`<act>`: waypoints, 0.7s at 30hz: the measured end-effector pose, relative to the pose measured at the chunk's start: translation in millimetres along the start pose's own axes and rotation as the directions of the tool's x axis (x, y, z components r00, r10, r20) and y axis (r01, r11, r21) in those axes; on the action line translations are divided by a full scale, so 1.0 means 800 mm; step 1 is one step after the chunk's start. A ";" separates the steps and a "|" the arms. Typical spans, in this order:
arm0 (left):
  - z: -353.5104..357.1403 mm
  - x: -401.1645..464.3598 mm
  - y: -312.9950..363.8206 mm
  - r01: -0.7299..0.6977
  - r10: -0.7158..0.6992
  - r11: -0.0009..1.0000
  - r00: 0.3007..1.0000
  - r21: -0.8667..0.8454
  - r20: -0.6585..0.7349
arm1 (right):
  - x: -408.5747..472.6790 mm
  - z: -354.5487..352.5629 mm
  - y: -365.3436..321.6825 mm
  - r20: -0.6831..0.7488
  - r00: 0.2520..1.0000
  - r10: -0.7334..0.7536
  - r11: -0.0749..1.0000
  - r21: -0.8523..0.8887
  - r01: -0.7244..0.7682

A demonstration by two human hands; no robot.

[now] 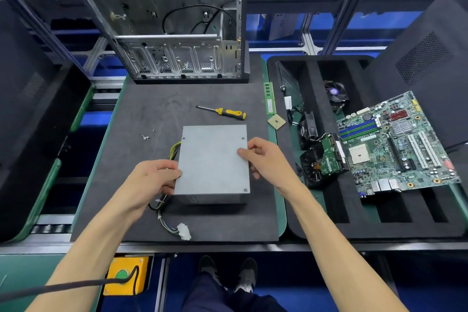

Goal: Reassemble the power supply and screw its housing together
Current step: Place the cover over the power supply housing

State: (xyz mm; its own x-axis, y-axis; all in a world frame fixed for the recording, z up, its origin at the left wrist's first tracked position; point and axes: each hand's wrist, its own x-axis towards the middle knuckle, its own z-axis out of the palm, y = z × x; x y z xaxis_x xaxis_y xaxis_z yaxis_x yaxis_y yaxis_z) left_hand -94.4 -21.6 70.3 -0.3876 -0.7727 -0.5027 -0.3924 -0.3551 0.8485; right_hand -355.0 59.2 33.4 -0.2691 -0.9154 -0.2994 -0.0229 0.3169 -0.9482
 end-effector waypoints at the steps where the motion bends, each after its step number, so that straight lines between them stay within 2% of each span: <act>1: 0.003 0.000 0.000 0.001 0.000 1.000 1.000 0.017 -0.022 | 0.000 0.000 0.002 0.004 1.000 0.013 1.000 0.012 -0.013; 6: 0.010 0.001 0.003 -0.021 0.024 0.999 0.994 0.033 -0.110 | 0.001 -0.001 0.010 -0.026 0.997 0.070 0.997 -0.027 -0.071; 9: 0.008 0.004 0.004 -0.020 0.027 0.998 0.991 0.051 -0.131 | 0.002 -0.007 0.014 -0.047 0.997 0.057 0.998 0.018 -0.057; 13: 0.003 0.006 0.005 -0.003 0.009 0.999 0.991 0.053 -0.130 | 0.006 -0.006 0.016 -0.075 0.997 0.018 0.997 -0.072 -0.023; 21: -0.001 0.010 -0.003 -0.004 0.029 0.991 0.983 0.137 -0.179 | 0.013 0.000 0.014 -0.042 0.999 0.019 0.998 -0.067 -0.022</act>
State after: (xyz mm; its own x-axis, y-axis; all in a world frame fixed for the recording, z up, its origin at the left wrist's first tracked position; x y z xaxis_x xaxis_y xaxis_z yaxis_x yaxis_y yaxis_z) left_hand -95.5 -27.3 64.8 -0.2434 -0.8643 -0.4403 -0.5011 -0.2766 0.8200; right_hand -358.3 53.1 19.4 -0.3092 -0.8981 -0.3127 -0.0810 0.3525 -0.9323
